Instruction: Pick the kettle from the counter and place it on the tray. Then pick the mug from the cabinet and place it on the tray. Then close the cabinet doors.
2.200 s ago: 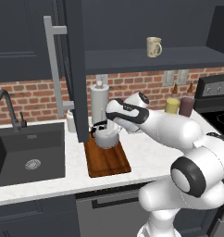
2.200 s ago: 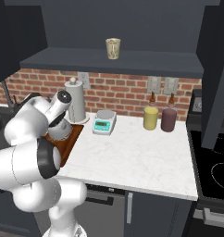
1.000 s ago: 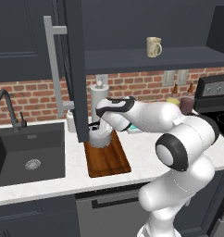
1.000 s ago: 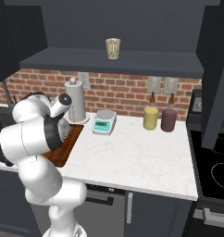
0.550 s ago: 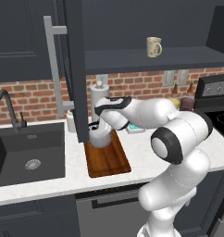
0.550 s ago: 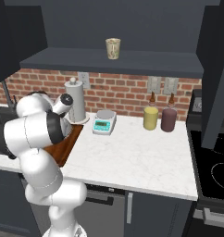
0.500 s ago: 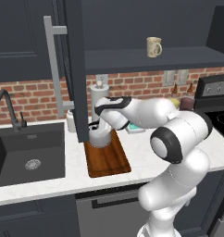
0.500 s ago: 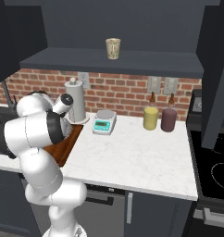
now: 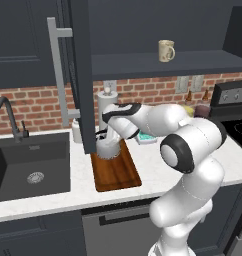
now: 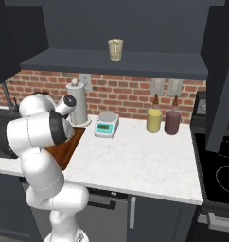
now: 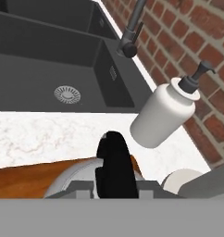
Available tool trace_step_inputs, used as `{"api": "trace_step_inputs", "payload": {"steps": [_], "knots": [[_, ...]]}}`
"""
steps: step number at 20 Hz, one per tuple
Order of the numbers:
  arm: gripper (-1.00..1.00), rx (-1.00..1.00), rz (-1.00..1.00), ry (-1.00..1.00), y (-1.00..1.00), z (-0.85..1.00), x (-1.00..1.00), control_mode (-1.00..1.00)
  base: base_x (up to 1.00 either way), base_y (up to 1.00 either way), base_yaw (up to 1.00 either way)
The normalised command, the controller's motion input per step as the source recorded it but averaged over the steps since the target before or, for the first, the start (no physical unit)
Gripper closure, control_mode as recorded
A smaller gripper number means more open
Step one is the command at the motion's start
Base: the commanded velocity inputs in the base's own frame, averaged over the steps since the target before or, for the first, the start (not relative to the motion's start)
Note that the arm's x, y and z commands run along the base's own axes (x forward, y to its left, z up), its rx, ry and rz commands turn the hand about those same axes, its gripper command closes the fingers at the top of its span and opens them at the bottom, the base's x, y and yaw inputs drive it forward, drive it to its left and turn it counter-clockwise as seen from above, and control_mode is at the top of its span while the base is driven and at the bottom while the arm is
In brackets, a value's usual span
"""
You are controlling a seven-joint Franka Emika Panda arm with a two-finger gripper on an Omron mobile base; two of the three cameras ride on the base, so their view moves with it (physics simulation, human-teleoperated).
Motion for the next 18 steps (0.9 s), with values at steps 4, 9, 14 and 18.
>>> {"api": "trace_step_inputs", "payload": {"steps": [4, 9, 14, 18], "knots": [[-1.0, 0.0, 0.0, 0.0, 0.0, -0.08, -0.29, -1.0, 0.0, 0.0, 0.0], [-1.0, 0.0, 0.0, 0.0, 0.0, 0.0, -0.21, -1.0, 0.0, 0.0, 0.0], [-1.0, 0.0, 0.0, 0.0, 0.0, 0.0, -0.01, -1.0, 0.0, 0.0, 0.0], [-1.0, 0.0, 0.0, 0.0, -0.13, 0.12, 0.0, -1.0, 0.0, 0.0, 0.0]]}}
